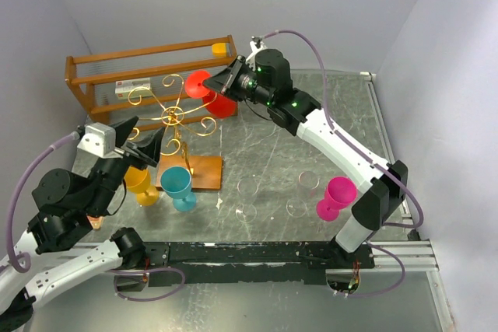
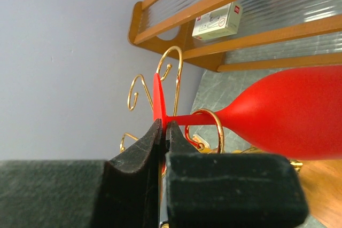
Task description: Place the wine glass upside down on the wine glass rack
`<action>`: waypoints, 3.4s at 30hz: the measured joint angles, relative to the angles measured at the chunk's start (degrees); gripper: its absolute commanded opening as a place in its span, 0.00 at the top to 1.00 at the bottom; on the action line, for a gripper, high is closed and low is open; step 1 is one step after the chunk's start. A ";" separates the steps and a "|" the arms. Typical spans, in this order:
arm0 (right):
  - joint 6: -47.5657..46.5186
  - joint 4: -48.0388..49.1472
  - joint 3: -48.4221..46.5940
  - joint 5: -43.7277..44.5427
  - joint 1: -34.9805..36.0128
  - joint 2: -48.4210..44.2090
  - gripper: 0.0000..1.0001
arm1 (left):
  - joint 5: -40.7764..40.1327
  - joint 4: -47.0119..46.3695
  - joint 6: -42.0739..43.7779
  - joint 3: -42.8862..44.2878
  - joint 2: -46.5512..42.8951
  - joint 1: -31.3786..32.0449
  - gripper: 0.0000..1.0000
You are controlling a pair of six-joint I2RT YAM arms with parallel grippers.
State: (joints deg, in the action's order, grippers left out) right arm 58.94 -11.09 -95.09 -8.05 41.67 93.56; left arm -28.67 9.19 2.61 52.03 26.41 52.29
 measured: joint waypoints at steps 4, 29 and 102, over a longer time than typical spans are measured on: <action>-0.72 -0.20 -0.59 -0.96 0.00 0.33 0.92 | 1.11 0.17 0.00 0.11 0.76 0.00 0.22; -9.16 -10.27 -7.32 1.22 0.00 1.11 0.45 | 2.99 1.11 -0.04 2.23 4.31 0.00 0.21; -22.53 -55.15 27.10 17.62 -0.09 -34.69 0.79 | 18.73 12.98 -17.90 13.07 10.82 0.00 0.13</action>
State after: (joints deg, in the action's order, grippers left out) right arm 36.40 -66.24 -67.99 9.56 41.58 58.87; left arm -9.93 22.17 -15.29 65.10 37.23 52.29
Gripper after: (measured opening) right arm 0.240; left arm 0.863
